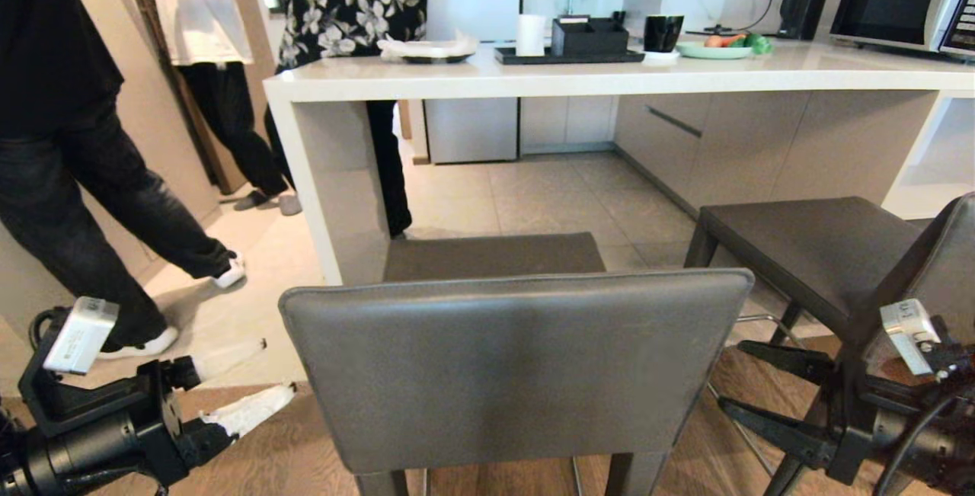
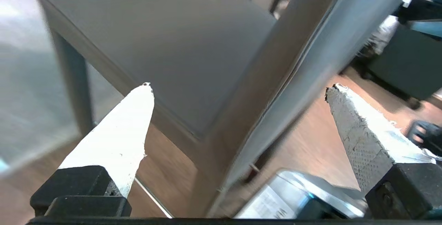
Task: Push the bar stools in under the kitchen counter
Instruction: Pull the gray chair out from under the dining table, then push the gray chair back under the dining table
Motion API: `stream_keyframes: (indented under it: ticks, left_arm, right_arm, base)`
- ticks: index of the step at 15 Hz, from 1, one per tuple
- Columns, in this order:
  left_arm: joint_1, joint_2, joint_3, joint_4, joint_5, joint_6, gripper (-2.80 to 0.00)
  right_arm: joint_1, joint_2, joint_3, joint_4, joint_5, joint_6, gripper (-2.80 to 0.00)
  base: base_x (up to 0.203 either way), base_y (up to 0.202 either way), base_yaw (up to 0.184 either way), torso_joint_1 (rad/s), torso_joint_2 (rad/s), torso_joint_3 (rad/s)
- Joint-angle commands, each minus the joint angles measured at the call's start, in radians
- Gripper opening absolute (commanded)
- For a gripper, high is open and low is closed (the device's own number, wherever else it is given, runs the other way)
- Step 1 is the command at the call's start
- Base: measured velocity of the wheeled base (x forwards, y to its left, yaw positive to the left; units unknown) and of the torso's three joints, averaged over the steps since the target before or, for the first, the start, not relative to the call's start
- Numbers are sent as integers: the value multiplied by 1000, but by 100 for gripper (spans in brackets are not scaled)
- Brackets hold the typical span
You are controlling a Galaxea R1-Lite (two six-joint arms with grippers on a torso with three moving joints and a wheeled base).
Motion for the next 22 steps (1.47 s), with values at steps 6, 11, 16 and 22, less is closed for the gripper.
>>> stream_keyframes:
  ticks: [6,11,16,22]
  left_arm:
    - [143,-208,2,-9,1,-11,0]
    - [192,-432,-11,-8,2,-263,0]
    - [339,-538,-71,-5,-1,-421,0]
    - [701,-668,-142,131,-9,-419,0]
  right_arm:
    - [-128,-219,7,-2,11,97,0]
    - [-250,-405,4,13,-10,196,0]
    - [-443,-517,-35,21,-23,247,0]
    - [-564,-715,-294,577,-393,250,0]
  base:
    - [0,0,0,0,0,0]
    - [0,0,0,0,0,0]
    - [0,0,0,0,0,0]
    - [0,0,0,0,0,0]
